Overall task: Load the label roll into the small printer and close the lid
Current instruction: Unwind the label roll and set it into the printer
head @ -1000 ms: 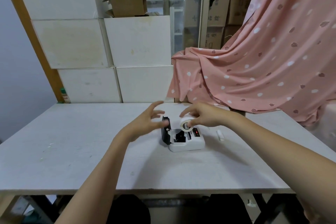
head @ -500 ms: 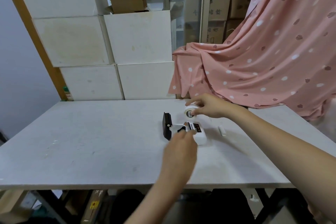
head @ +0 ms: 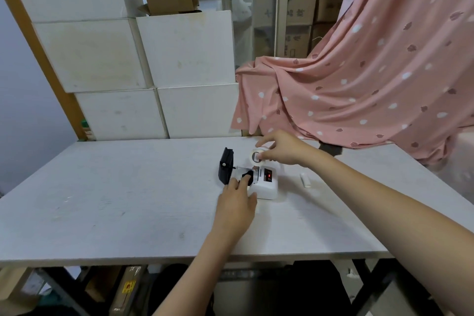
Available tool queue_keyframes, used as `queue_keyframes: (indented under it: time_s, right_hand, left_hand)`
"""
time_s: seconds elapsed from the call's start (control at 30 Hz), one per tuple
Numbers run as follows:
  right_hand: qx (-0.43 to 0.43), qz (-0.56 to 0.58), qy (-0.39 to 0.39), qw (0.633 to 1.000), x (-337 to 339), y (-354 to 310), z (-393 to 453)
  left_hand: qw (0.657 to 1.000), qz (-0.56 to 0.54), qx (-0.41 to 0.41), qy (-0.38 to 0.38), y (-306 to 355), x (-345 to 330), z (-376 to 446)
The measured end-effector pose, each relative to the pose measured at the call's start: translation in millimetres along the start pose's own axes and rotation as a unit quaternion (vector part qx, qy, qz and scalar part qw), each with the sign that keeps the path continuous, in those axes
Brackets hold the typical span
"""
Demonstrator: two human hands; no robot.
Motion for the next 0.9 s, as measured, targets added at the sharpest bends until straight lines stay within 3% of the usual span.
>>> queue_keyframes:
  time_s: [0.13, 0.3, 0.47, 0.9]
  right_hand:
    - [-0.016, 0.005, -0.01, 1.0, -0.2, -0.2, 6.0]
    - [-0.05, 0.093, -0.05, 0.993, -15.0, -3.7, 11.1]
    - [-0.081, 0.062, -0.073, 0.992, -21.1, -8.9, 12.7]
    - [-0.109, 0.049, -0.061, 0.991, -27.0, -0.5, 20.8]
  left_hand:
    - [0.998, -0.022, -0.04, -0.034, -10.8, 5.5, 13.3]
    - [0.995, -0.077, -0.062, -0.03, -20.8, 17.1, 29.5]
    - [0.991, -0.123, -0.049, -0.015, -26.1, 17.0, 35.6]
    - [0.991, -0.108, -0.071, -0.025, -22.5, 10.8, 39.0]
Point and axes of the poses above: each hand's wrist, its own z-axis towards the middle knuckle, its own x-axis out of the back of the hand, y = z × x, the point moved 10 cm from there along z, towards the middle knuckle
